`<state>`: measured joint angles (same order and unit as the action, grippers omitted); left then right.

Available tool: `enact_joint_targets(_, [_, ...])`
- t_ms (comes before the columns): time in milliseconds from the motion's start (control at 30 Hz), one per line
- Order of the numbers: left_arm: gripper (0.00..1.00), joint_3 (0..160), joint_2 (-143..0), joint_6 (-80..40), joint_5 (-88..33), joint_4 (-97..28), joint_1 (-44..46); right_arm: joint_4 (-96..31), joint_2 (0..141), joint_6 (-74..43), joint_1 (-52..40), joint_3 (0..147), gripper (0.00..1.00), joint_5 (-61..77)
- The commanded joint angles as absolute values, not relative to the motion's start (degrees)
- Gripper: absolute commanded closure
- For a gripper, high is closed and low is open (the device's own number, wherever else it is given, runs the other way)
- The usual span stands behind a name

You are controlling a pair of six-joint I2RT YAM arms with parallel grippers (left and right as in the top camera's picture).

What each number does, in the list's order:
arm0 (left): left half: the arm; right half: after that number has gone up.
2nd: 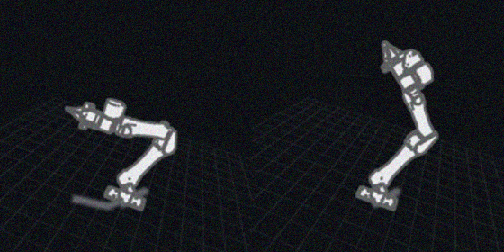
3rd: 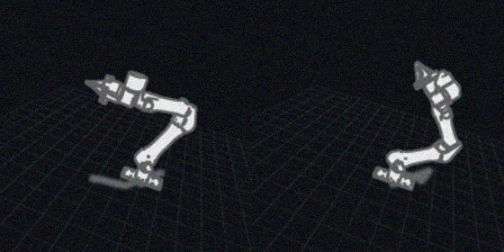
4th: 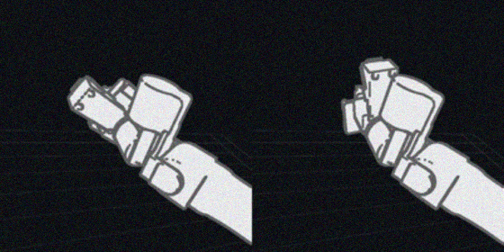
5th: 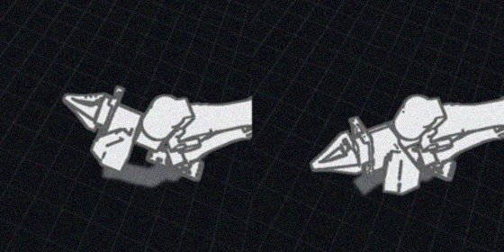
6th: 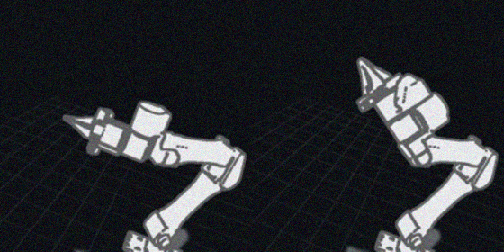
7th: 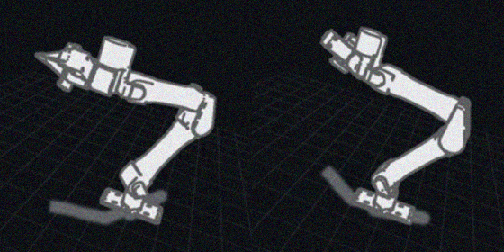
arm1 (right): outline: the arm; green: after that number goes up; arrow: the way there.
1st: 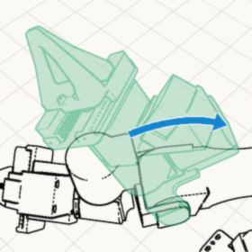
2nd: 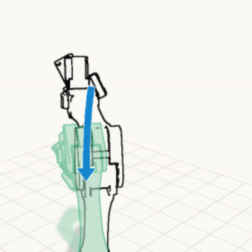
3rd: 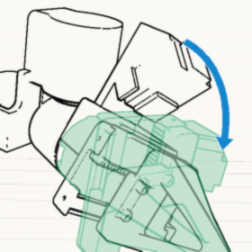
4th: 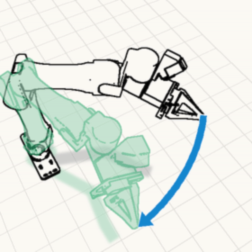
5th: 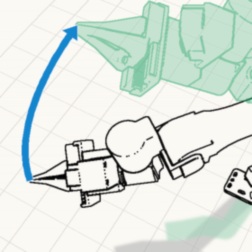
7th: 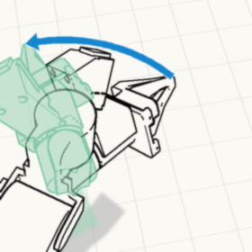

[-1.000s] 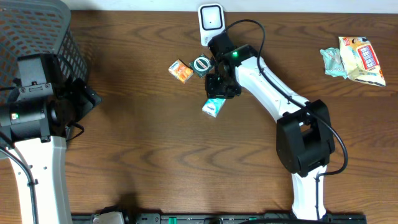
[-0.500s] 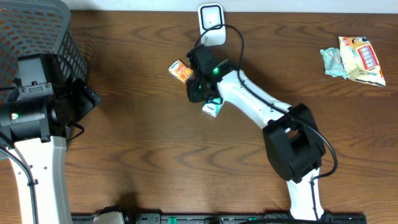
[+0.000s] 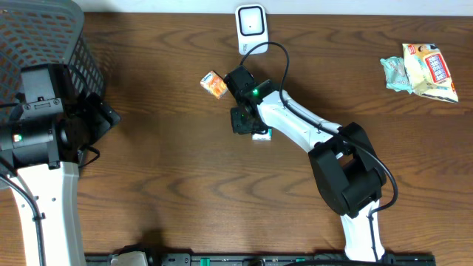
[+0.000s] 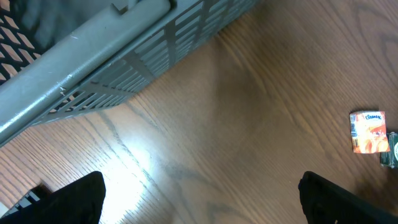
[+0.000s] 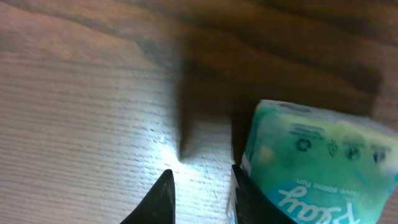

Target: Scan the item barcode

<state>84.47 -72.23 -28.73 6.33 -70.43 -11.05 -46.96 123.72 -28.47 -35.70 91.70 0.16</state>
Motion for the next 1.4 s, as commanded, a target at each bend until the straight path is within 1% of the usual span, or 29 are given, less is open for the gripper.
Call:
enact_joint_targets(0, [0.03, 84.6, -72.2, -29.3, 6.5, -70.5, -11.2, -48.6, 122.1, -29.3, -35.3, 92.0, 0.75, -0.3])
enact_joint_targets(200, [0.02, 84.6, -72.2, -29.3, 6.5, -70.5, -11.2, -51.3, 117.0, -29.3, -35.1, 92.2, 0.71, -1.4])
enact_joint_targets(300, [0.02, 84.6, -72.2, -29.3, 6.5, -70.5, -11.2, -51.4, 114.0, -29.0, -34.5, 92.2, 0.65, -1.4])
enact_joint_targets(433, [0.02, 84.6, -72.2, -29.3, 6.5, -70.5, -11.2, -50.9, 111.3, -27.2, -32.8, 92.2, 0.63, -2.5])
enact_joint_targets(467, [0.03, 84.6, -72.2, -29.3, 6.5, -70.5, -11.2, -51.0, 111.0, -27.2, -32.0, 92.2, 0.59, -2.7])
enact_joint_targets(533, [0.02, 84.6, -72.2, -29.3, 6.5, -70.5, -11.2, -51.0, 110.8, -27.2, -29.8, 92.2, 0.45, -1.9])
enact_joint_targets(633, [0.02, 84.6, -72.2, -29.3, 6.5, -70.5, -11.2, -52.0, 111.0, -27.2, -26.8, 92.1, 0.16, -0.5])
enact_joint_targets(667, [0.02, 84.6, -72.2, -29.3, 6.5, -70.5, -11.2, -52.7, 111.0, -27.1, -25.9, 92.1, 0.12, -0.5])
enact_joint_targets(733, [0.02, 84.6, -72.2, -29.3, 6.5, -70.5, -11.2, -53.9, 111.0, -27.1, -24.3, 92.1, 0.11, -0.5])
enact_joint_targets(800, [0.03, 84.6, -72.2, -29.3, 6.5, -70.5, -11.2, -54.2, 111.0, -27.2, -23.5, 92.1, 0.11, -0.5])
enact_joint_targets(867, [0.02, 84.6, -72.2, -29.3, 6.5, -70.5, -11.2, -54.3, 111.0, -26.5, -23.2, 92.1, 0.06, -3.5])
enact_joint_targets(933, [0.02, 84.6, -72.2, -29.3, 6.5, -70.5, -11.2, -54.2, 111.0, -26.5, -22.9, 92.1, 0.06, -6.1])
enact_joint_targets(1000, [0.02, 84.6, -72.2, -29.3, 6.5, -70.5, -11.2, -53.9, 111.0, -26.5, -22.5, 92.1, 0.02, -7.3])
enact_joint_targets(1067, [0.02, 84.6, -72.2, -29.3, 6.5, -70.5, -11.2, -53.7, 111.0, -26.2, -22.1, 92.0, 0.02, -7.3])
enact_joint_targets(1167, [0.02, 84.6, -72.2, -29.3, 6.5, -70.5, -11.2, -53.5, 111.2, -22.4, -22.0, 92.0, 0.08, -6.9])
enact_joint_targets(1267, [0.02, 84.6, -72.2, -29.3, 6.5, -70.5, -11.2, -52.7, 111.9, -21.3, -22.5, 92.0, 0.07, -6.6])
enact_joint_targets(1367, [0.02, 84.6, -72.2, -29.3, 6.5, -70.5, -11.2, -51.0, 113.0, -16.5, -22.1, 92.0, 0.07, -0.4])
